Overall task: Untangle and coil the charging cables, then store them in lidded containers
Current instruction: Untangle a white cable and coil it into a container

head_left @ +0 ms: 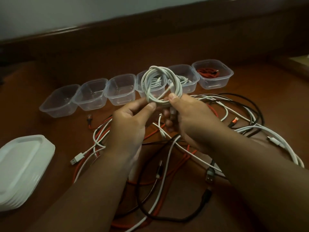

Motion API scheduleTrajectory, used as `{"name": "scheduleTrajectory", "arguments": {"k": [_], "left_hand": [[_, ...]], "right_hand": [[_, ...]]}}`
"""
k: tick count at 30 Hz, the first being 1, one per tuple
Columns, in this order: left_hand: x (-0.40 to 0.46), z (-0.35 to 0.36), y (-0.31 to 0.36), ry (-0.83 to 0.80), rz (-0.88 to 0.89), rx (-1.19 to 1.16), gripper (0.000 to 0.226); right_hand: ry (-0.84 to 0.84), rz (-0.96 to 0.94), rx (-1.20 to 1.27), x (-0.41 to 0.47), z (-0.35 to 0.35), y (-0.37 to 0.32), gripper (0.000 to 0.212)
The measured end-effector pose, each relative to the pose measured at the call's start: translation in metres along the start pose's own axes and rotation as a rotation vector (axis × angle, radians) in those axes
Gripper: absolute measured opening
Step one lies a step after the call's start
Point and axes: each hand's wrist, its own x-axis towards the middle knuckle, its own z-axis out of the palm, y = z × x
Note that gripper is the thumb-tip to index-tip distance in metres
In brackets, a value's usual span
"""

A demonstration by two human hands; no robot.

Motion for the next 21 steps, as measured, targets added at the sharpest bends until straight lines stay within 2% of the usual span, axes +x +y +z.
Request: {"name": "scheduleTrajectory", "arguments": {"k": [4, 8, 11, 15, 21], "left_hand": [[-0.0063, 0.0065, 0.0048, 0.008, -0.069, -0.185, 0.016], [-0.0073, 0.0067, 0.0023, 0.091, -0.101, -0.145, 0.015], [-0.0055, 0.0066, 0.0000, 0.138, -0.077, -0.138, 0.017], [-0.0035, 0.0047, 0.0048, 0.037, -0.166, -0.176, 0.021], [-0.0048, 0.0054, 0.0053, -0.065, -0.237, -0.135, 0.038]], "right_hand": [[-0.031, 0.044, 0.058, 0.0027, -0.0003, 0.0011, 0.026], [-0.004, -0.029, -0.440, 0.0036, 0.0001, 0.0026, 0.020], [0.035, -0.019, -0.404, 0.0024, 0.0006, 0.0019, 0.024], [0.027, -0.020, -0.428, 0.0033, -0.0003, 0.0051, 0.028], [0.031, -0.037, -0.492, 0.0040, -0.0006, 0.0066, 0.028]]}}
